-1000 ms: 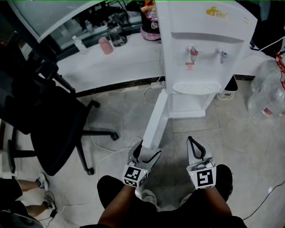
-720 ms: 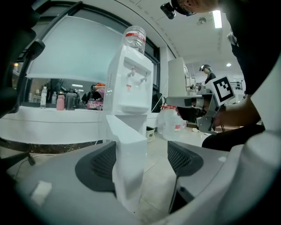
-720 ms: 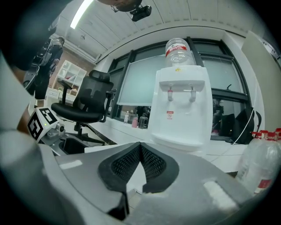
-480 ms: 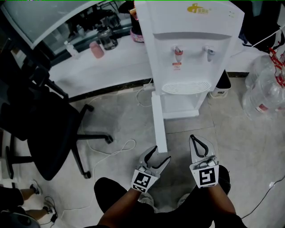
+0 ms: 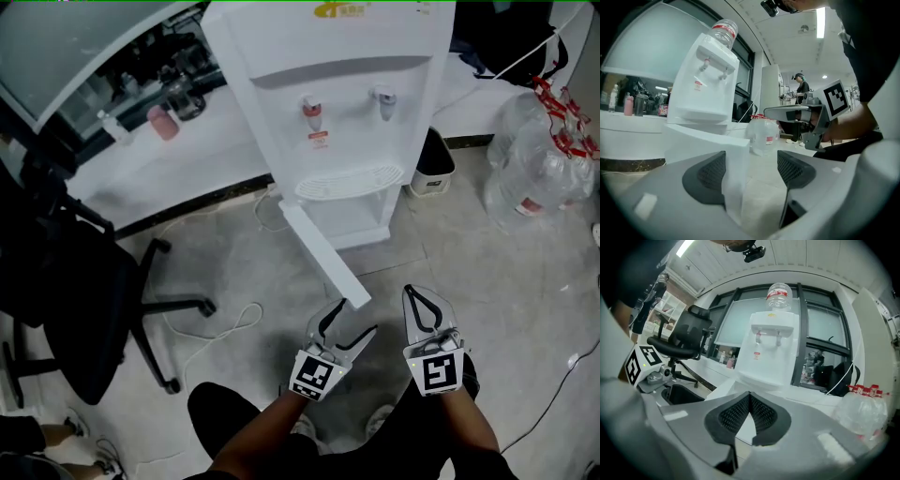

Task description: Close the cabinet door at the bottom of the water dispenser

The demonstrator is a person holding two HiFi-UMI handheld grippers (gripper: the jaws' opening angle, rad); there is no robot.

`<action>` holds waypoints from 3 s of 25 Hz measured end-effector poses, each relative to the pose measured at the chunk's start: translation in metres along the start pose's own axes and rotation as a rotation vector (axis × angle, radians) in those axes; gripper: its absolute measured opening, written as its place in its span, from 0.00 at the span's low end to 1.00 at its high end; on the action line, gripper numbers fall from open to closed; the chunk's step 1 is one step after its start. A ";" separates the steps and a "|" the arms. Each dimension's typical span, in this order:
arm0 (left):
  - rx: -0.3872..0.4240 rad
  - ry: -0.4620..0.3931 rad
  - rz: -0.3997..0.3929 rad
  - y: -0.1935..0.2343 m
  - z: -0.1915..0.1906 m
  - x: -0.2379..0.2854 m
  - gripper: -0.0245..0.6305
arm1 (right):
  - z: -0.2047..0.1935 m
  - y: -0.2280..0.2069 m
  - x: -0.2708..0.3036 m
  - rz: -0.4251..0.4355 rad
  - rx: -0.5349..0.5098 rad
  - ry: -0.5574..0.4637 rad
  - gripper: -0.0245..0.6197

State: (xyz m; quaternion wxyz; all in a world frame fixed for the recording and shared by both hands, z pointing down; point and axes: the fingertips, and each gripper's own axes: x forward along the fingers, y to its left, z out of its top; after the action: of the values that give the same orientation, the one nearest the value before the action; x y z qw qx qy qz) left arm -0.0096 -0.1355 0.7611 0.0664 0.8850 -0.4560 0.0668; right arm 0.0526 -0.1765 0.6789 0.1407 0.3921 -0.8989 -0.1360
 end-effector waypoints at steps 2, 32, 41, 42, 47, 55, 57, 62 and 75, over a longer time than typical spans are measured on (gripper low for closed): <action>0.007 -0.004 -0.013 -0.004 0.002 0.013 0.60 | -0.007 -0.010 -0.008 -0.029 0.021 0.008 0.04; 0.123 -0.089 -0.061 0.021 0.037 0.182 0.61 | -0.078 -0.078 -0.027 -0.212 0.214 0.012 0.04; 0.144 -0.106 -0.055 0.048 0.042 0.216 0.57 | -0.082 -0.073 -0.016 -0.167 0.256 -0.008 0.04; 0.150 -0.107 -0.054 0.051 0.043 0.219 0.57 | -0.083 -0.071 -0.015 -0.160 0.251 -0.006 0.04; 0.128 -0.090 -0.034 0.071 0.038 0.231 0.58 | -0.086 -0.067 -0.015 -0.151 0.247 0.007 0.04; 0.117 -0.088 -0.010 0.093 0.037 0.240 0.61 | -0.079 -0.063 -0.019 -0.147 0.233 -0.011 0.04; 0.132 -0.078 -0.005 0.096 0.035 0.240 0.57 | -0.081 -0.066 -0.021 -0.153 0.241 -0.006 0.04; 0.138 -0.083 -0.016 0.091 0.044 0.237 0.63 | -0.081 -0.063 -0.020 -0.145 0.219 -0.006 0.04; 0.204 -0.143 -0.054 0.042 0.071 0.159 0.59 | -0.055 -0.051 -0.001 -0.126 0.196 -0.057 0.04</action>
State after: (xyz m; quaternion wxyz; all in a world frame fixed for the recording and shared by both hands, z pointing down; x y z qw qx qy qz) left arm 0.0517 -0.2989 0.7217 -0.0550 0.9016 -0.4264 0.0480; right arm 0.1069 -0.2161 0.7110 0.0672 0.4555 -0.8852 -0.0668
